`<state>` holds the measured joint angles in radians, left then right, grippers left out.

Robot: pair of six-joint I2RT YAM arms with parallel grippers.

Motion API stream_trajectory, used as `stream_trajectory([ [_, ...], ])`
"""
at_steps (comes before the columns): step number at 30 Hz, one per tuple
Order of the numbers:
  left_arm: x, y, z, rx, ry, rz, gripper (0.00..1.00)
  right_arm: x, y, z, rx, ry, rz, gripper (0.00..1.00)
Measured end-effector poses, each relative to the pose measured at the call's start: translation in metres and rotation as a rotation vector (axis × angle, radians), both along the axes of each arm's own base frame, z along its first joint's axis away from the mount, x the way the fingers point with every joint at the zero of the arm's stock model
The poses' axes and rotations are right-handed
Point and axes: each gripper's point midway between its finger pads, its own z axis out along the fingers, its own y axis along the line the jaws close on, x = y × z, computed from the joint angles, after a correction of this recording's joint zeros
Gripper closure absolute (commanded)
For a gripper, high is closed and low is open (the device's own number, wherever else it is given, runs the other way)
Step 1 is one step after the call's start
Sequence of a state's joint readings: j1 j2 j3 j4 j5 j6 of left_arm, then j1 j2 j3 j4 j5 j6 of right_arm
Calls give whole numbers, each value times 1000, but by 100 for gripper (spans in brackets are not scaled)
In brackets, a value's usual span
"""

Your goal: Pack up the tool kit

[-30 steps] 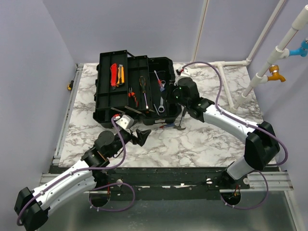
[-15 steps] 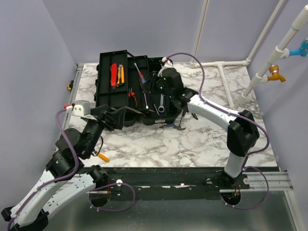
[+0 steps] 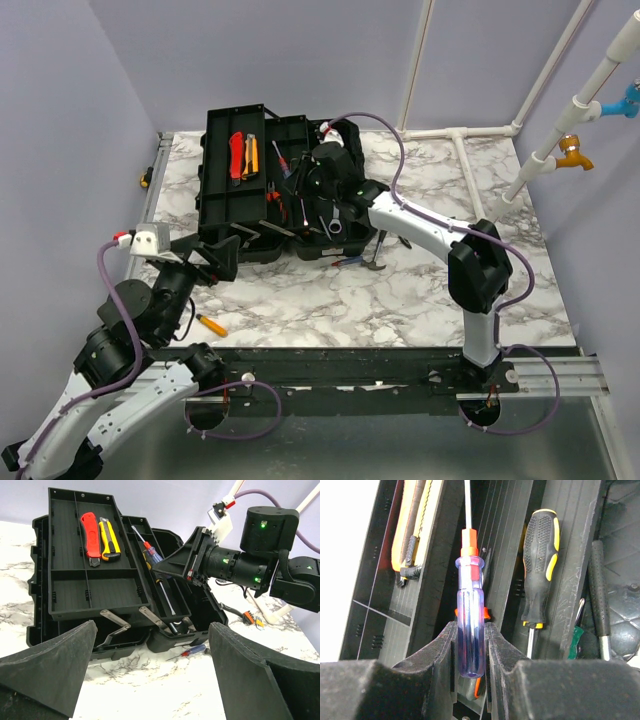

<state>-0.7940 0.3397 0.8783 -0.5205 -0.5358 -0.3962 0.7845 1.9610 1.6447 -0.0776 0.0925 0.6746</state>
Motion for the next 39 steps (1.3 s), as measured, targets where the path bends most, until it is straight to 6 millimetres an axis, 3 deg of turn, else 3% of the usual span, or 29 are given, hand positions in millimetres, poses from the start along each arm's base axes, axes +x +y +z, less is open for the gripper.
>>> stream_trajectory([
  [6, -14, 15, 14, 3, -49, -3, 3, -7, 11, 10, 5, -22, -10, 90],
  [13, -26, 35, 26, 37, -92, 21, 3, -4, 57, 88, 121, -142, -4, 90],
  [17, -30, 46, 23, 64, -98, 47, 3, -1, 82, 108, 171, -183, -25, 90],
  [20, -34, 56, 23, 62, -114, 74, 2, 1, 103, 102, 196, -182, -44, 93],
  [30, -41, 77, 16, 40, -143, 140, 1, 18, 144, 34, 265, -109, -82, 99],
  [34, -39, 76, 11, 51, -135, 142, 2, 25, 150, 35, 330, -113, -104, 96],
  [39, -38, 75, 9, 57, -133, 144, 1, 29, 151, 44, 388, -122, -126, 80],
])
